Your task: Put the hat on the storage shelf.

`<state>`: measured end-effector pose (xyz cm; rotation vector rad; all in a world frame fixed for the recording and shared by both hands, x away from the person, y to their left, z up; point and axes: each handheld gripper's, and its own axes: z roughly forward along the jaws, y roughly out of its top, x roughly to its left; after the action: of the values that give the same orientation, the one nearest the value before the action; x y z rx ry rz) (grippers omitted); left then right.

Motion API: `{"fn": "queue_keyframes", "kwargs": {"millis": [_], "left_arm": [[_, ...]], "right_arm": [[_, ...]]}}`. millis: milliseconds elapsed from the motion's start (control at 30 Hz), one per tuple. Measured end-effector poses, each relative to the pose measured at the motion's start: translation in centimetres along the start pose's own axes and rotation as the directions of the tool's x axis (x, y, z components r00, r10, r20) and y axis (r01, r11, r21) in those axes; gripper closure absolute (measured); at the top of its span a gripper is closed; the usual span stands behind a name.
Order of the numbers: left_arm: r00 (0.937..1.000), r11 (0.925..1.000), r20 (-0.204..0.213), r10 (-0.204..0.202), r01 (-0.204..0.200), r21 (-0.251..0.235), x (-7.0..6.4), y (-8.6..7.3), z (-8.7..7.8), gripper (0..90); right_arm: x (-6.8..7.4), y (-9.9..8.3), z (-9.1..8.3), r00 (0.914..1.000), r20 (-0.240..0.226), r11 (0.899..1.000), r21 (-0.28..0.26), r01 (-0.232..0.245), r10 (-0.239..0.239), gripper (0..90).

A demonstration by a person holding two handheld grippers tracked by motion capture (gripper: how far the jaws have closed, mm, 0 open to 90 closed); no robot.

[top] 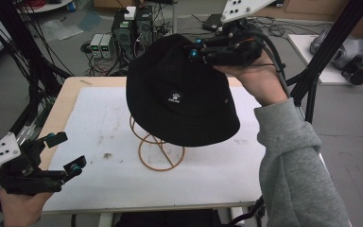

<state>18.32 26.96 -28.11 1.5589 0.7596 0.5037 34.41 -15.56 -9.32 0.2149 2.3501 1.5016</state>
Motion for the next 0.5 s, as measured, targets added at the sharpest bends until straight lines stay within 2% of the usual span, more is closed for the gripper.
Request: {"fn": "queue_keyframes", "kwargs": {"millis": [200, 500], "left_arm": [[1.0, 1.0, -0.003, -0.001, 0.001, -0.004, 0.0, 0.0, -0.2, 5.1], [1.0, 0.9999, -0.009, -0.003, 0.003, -0.01, 0.0, 0.1, -0.7, 5.1]], "right_arm": [[1.1, 0.7, 2.3, 0.999, -0.034, 0.999, 0.011, 0.031, -0.03, 87.2], [1.5, 0.3, 4.5, 0.998, -0.054, 0.999, 0.03, 0.032, -0.031, 87.2]]}}
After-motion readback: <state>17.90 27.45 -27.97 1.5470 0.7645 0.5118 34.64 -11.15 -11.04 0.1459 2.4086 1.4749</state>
